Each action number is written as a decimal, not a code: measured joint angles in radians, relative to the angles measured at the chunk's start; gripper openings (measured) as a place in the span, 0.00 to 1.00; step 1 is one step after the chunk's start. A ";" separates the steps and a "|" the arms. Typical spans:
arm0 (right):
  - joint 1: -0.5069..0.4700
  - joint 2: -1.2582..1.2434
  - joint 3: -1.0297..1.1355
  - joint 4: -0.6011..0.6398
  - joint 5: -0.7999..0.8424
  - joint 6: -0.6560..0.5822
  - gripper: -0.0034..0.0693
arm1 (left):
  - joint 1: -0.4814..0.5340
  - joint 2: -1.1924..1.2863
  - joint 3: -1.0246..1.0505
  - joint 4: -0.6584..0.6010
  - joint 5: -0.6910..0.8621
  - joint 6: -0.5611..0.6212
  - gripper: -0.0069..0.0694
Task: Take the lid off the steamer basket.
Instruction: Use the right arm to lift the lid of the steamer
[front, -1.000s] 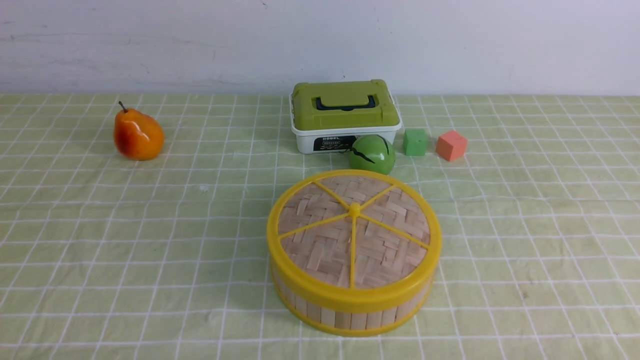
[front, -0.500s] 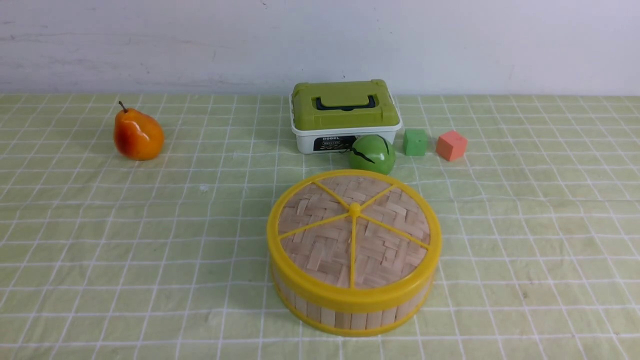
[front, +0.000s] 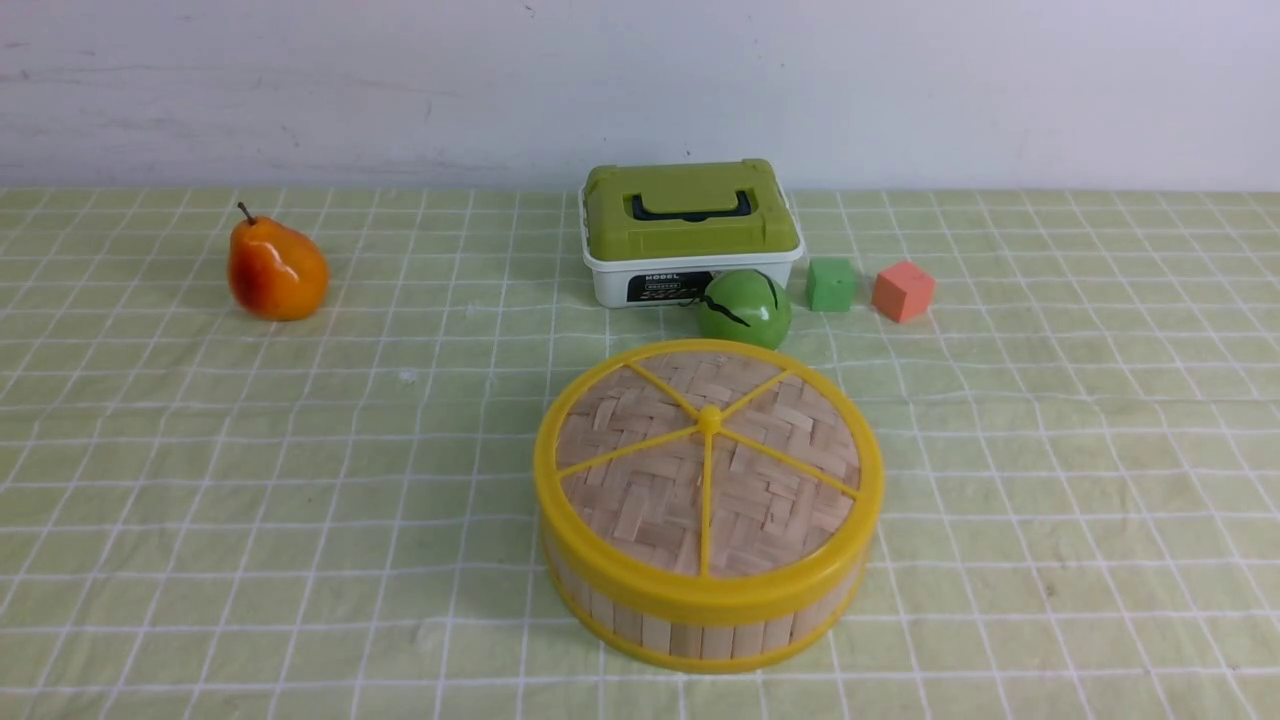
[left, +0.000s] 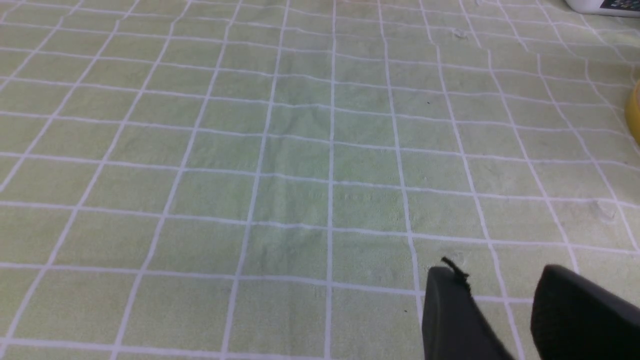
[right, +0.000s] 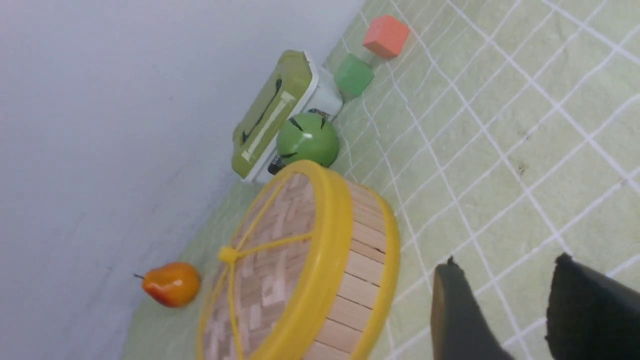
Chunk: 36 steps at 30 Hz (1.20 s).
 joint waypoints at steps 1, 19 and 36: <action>0.000 0.000 -0.007 -0.005 0.018 -0.046 0.38 | 0.000 0.000 0.000 0.000 0.000 0.000 0.40; 0.056 0.746 -0.967 -0.341 0.606 -0.620 0.02 | 0.000 0.000 0.000 0.000 0.000 0.000 0.40; 0.512 1.705 -1.780 -0.554 0.869 -0.507 0.09 | 0.000 0.000 0.000 0.000 0.000 0.000 0.40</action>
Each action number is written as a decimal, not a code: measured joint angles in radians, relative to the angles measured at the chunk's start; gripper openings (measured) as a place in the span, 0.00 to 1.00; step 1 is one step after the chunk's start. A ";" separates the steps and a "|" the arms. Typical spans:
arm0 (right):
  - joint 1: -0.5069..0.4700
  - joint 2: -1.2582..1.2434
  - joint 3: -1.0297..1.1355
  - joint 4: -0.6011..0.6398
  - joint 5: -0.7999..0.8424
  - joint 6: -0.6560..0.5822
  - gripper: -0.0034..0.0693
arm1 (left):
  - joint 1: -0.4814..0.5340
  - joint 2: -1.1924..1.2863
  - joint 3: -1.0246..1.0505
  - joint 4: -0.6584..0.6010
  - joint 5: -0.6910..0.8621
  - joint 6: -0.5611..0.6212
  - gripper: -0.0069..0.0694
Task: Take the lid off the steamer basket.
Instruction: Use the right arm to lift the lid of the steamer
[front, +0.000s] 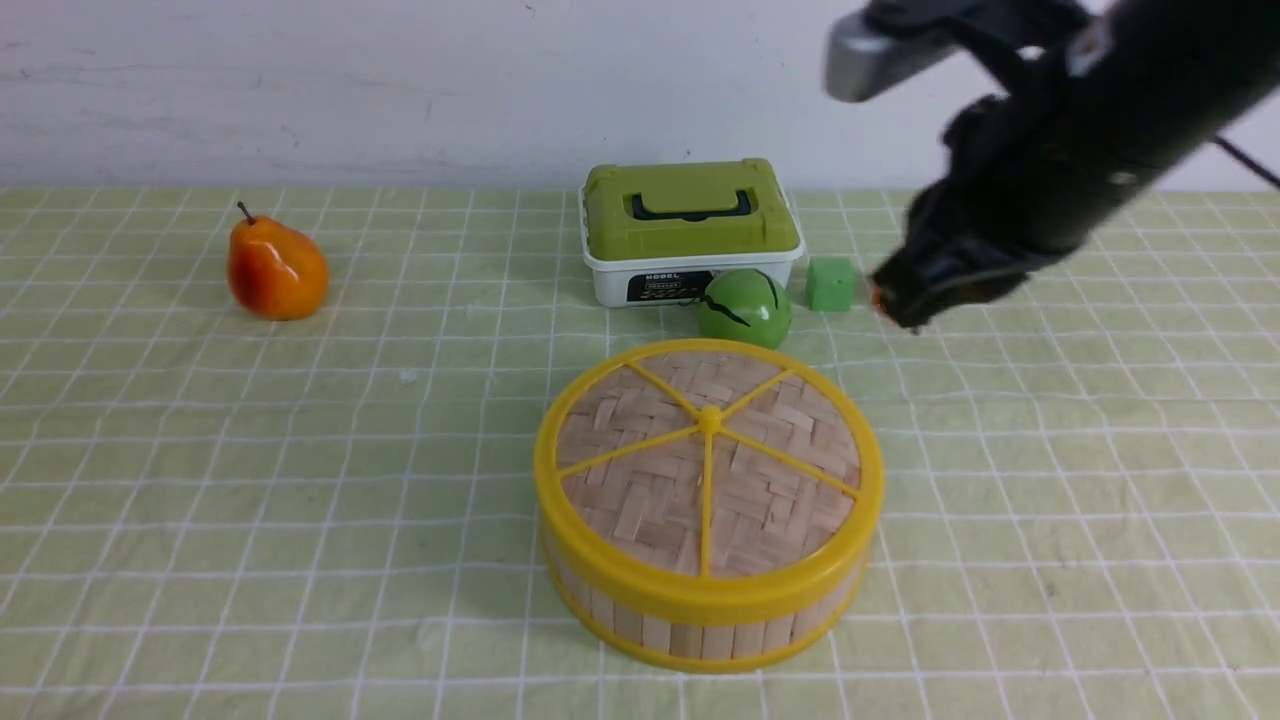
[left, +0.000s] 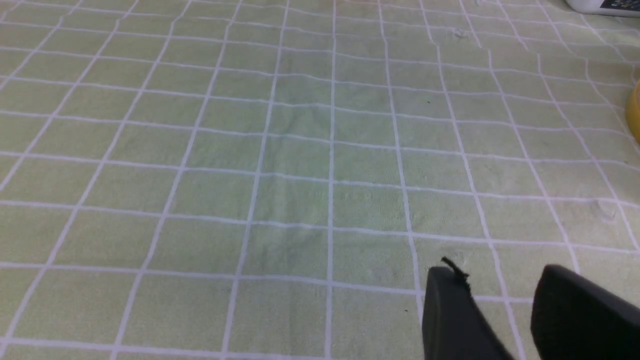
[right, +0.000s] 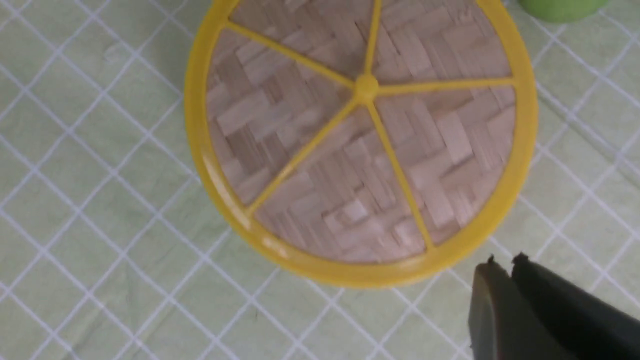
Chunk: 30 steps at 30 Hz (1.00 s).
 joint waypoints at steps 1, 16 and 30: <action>0.011 0.060 -0.054 0.000 0.009 0.008 0.12 | 0.000 0.000 0.000 0.000 0.000 0.000 0.40; 0.133 0.496 -0.351 -0.094 0.016 0.113 0.65 | 0.000 0.000 0.000 0.000 0.000 0.000 0.40; 0.129 0.430 -0.250 -0.125 0.018 0.138 0.50 | 0.000 0.000 0.000 0.000 0.000 0.000 0.40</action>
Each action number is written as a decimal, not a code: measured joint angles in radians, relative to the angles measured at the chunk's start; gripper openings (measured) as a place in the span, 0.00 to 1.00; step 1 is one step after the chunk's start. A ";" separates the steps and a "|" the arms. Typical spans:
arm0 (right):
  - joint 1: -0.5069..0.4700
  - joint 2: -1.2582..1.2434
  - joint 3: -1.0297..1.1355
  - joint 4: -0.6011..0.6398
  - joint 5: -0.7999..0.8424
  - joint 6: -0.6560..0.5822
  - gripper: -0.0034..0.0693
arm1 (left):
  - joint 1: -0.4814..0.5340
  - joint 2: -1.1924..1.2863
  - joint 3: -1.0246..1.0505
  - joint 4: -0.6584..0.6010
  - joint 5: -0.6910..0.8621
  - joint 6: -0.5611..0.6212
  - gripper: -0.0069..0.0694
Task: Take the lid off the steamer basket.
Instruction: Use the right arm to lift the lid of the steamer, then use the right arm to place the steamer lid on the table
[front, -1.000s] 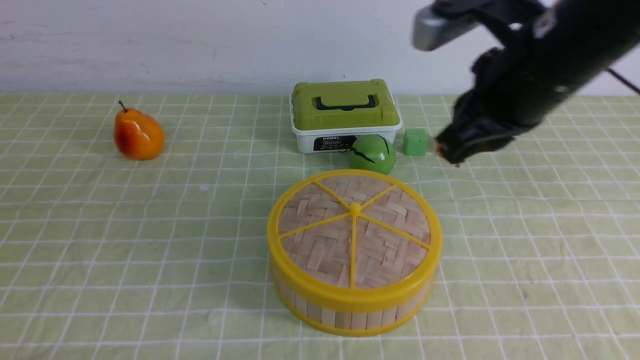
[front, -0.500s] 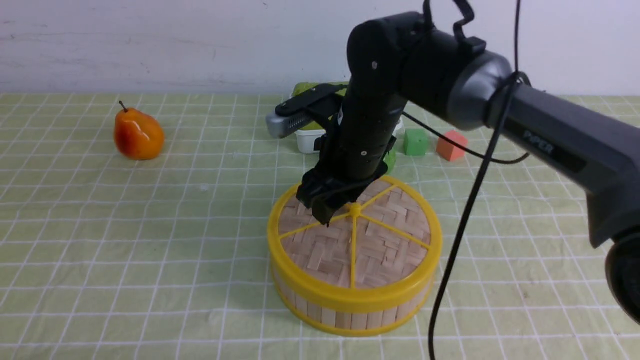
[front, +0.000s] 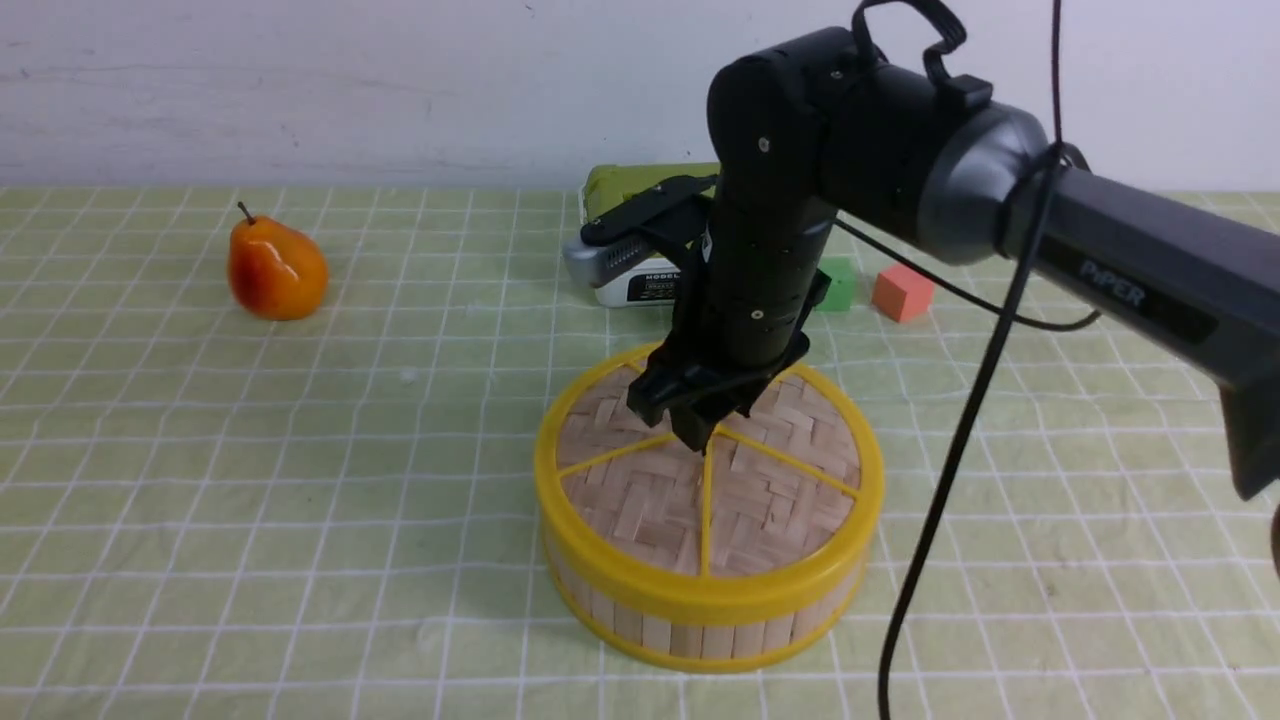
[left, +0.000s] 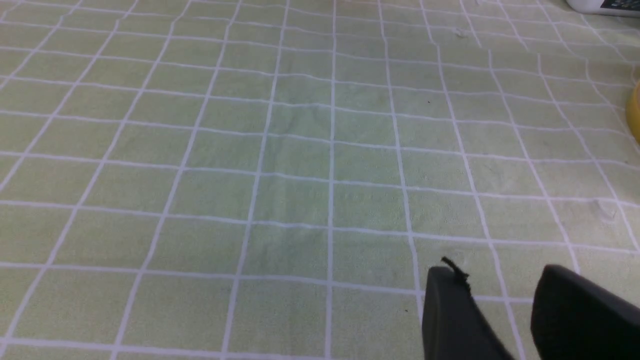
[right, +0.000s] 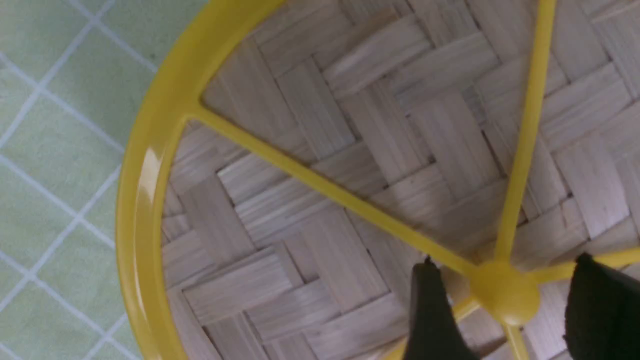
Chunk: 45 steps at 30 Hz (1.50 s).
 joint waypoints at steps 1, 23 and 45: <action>-0.002 -0.001 0.003 0.000 0.000 0.000 0.49 | 0.000 0.000 0.000 0.000 0.000 0.000 0.40; -0.004 0.018 0.001 0.025 -0.024 -0.033 0.18 | 0.000 0.000 0.000 0.000 0.000 0.000 0.40; -0.378 -0.564 0.467 0.010 -0.096 -0.039 0.16 | 0.000 0.000 0.000 0.000 0.000 0.000 0.40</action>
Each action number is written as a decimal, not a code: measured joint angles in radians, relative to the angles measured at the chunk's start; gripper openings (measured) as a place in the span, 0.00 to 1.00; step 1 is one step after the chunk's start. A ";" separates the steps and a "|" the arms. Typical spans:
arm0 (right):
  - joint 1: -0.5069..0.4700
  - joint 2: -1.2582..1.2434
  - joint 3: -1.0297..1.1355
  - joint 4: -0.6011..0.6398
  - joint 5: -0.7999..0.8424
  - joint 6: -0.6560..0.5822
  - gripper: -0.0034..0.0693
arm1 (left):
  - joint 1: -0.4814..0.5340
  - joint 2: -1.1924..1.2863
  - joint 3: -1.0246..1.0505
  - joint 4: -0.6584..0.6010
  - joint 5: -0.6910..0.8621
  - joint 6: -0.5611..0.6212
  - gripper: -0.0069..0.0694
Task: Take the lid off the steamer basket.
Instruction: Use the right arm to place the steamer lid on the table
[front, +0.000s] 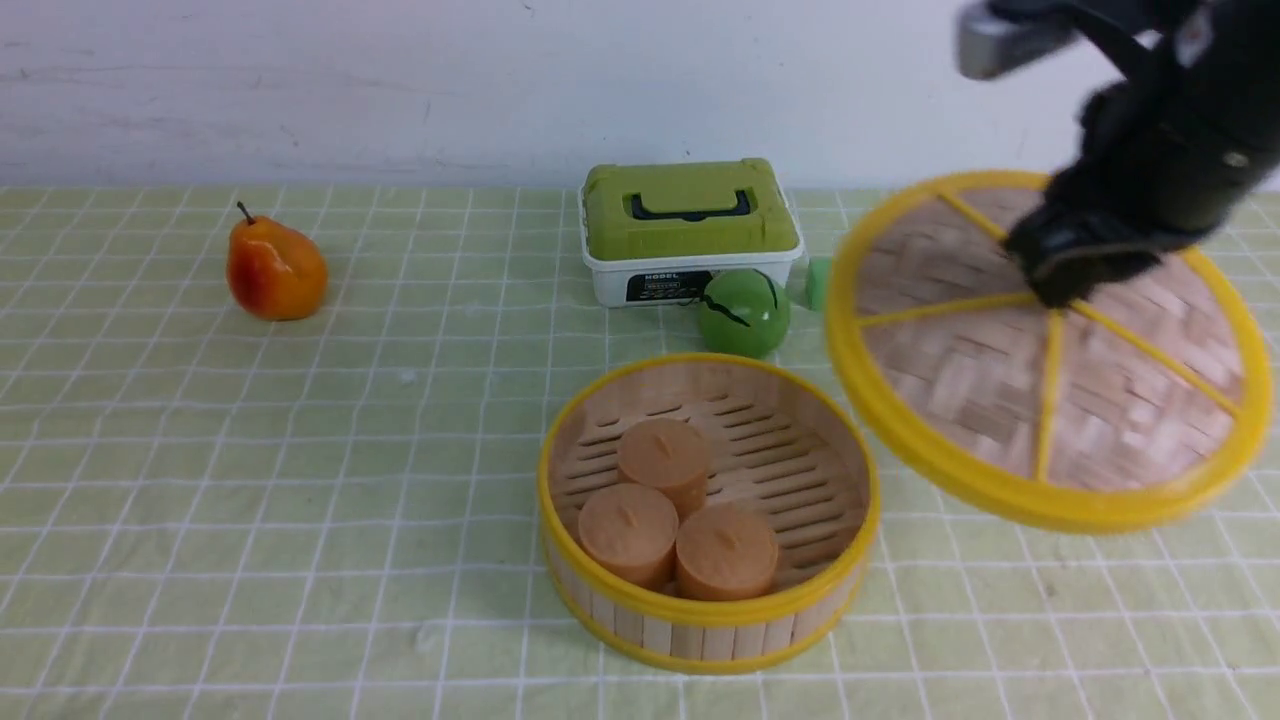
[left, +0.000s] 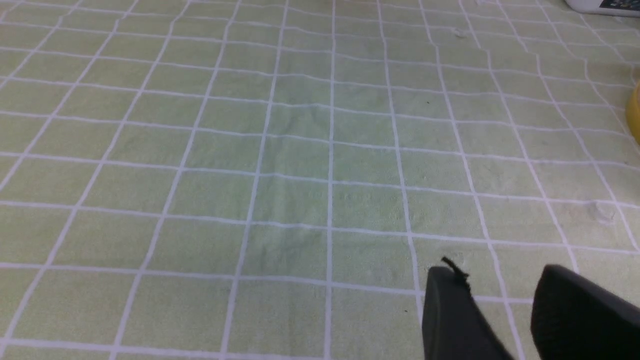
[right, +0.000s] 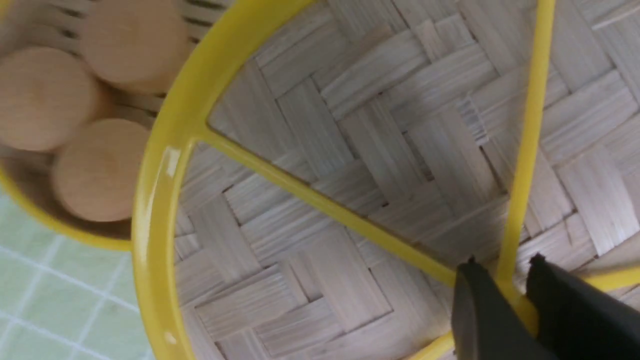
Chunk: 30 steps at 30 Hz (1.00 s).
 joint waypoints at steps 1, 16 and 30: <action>-0.046 -0.009 0.056 0.007 -0.032 0.009 0.16 | 0.000 0.000 0.000 0.000 0.000 0.000 0.40; -0.163 0.168 0.367 0.074 -0.474 0.013 0.16 | 0.000 0.000 0.000 0.000 0.000 0.000 0.40; -0.163 0.079 0.318 0.114 -0.444 0.004 0.61 | 0.000 0.000 0.000 0.000 0.000 0.000 0.40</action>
